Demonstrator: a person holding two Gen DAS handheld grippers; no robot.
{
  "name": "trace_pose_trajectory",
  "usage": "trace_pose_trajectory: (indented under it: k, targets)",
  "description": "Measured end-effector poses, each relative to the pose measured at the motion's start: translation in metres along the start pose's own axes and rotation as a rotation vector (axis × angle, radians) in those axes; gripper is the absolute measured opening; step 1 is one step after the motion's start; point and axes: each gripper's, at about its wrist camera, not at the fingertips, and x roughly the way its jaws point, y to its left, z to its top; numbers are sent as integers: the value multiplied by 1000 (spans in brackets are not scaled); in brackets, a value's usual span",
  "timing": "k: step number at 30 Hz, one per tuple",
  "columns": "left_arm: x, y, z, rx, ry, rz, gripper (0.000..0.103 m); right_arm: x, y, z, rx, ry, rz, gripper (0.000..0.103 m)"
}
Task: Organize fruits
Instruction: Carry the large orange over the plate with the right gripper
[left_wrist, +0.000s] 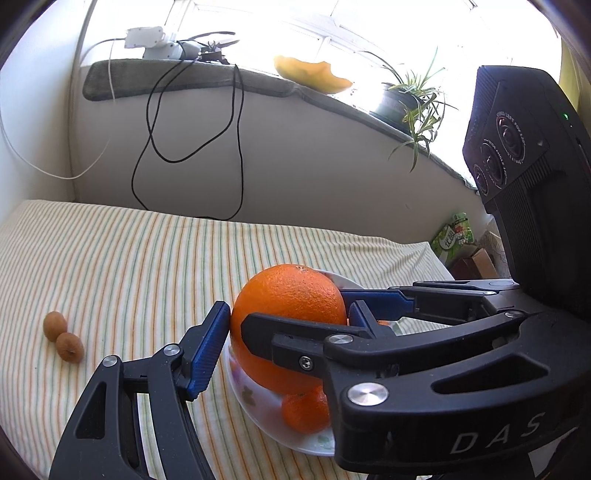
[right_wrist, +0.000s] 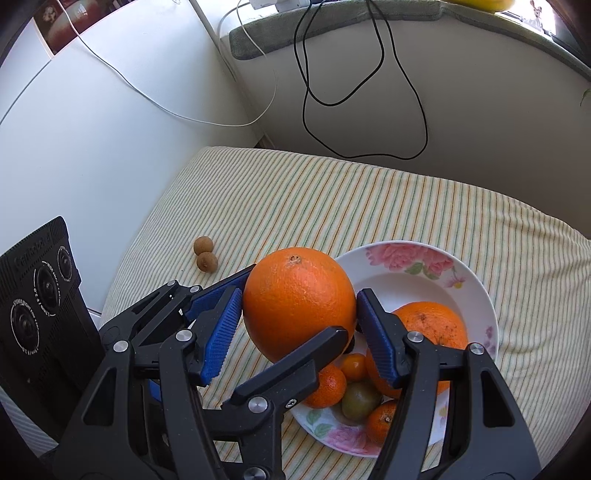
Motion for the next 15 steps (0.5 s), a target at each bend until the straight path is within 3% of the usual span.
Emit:
trace_pose_trajectory:
  k: [15]
  targets:
    - [6,-3,0,23,14,-5,65,1,-13,-2,17,8,0,67]
